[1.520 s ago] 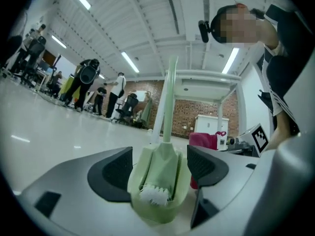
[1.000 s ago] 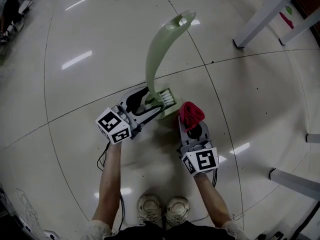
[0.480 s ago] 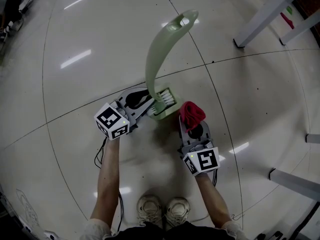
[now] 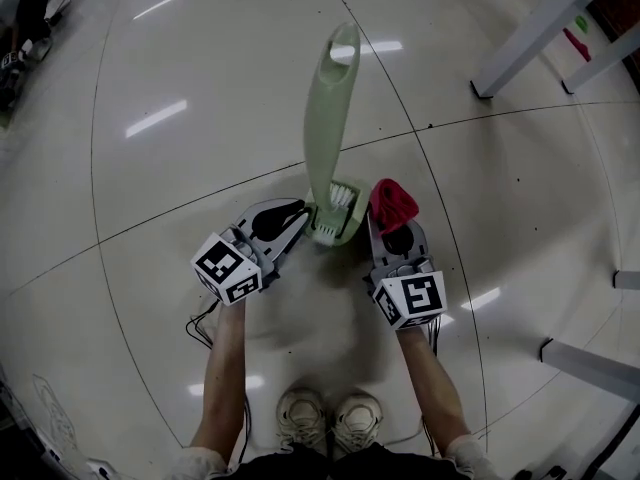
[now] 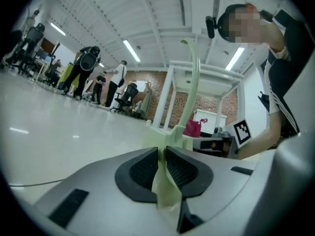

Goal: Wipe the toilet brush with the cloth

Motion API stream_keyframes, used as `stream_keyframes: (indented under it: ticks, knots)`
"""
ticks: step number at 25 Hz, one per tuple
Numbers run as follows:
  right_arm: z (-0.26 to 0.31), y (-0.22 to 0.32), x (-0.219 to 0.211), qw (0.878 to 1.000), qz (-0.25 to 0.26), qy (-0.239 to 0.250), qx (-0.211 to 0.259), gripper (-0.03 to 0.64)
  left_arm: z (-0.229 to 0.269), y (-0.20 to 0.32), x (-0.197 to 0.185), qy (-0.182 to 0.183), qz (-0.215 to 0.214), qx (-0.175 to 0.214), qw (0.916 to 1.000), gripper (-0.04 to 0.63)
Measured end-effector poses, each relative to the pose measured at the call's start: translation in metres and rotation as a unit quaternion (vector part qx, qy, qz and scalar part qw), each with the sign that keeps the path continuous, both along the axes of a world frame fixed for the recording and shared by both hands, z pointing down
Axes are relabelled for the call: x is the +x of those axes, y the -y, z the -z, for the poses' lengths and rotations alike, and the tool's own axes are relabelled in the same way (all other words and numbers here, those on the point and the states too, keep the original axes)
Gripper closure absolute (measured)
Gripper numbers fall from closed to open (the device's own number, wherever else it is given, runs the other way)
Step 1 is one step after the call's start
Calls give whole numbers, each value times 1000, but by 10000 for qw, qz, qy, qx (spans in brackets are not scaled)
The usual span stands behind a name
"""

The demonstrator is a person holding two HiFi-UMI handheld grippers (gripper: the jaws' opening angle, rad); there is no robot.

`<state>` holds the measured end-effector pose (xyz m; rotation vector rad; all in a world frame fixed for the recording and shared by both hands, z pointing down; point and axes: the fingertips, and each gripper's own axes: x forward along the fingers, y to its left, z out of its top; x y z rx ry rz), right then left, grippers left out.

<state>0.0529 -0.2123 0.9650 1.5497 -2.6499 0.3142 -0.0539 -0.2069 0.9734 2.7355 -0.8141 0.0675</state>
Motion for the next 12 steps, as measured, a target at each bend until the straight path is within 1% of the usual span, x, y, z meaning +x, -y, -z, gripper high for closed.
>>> stream_keyframes:
  ticks: [3,5,8,10,12]
  knots:
    - [-1,9,-4,9992,322,195,-102,586,-1,-10,-4,2,49,7,10000,537]
    - [-1,13,-7,9979,574,264,-108,586,0,-15,-5,55,0,-7,10000,538]
    - [-1,19,-9,9965,798,236,-78,586,0,-28,-1,235,-244,18,9994,538]
    - [-1,22,-10,9956,918,171,-80,586,-1,-36,1,203,-329,-6,9993,538]
    - [-4,21,-11,9951,987,43,-99,586,0,-40,1,110,-262,14,9996,538]
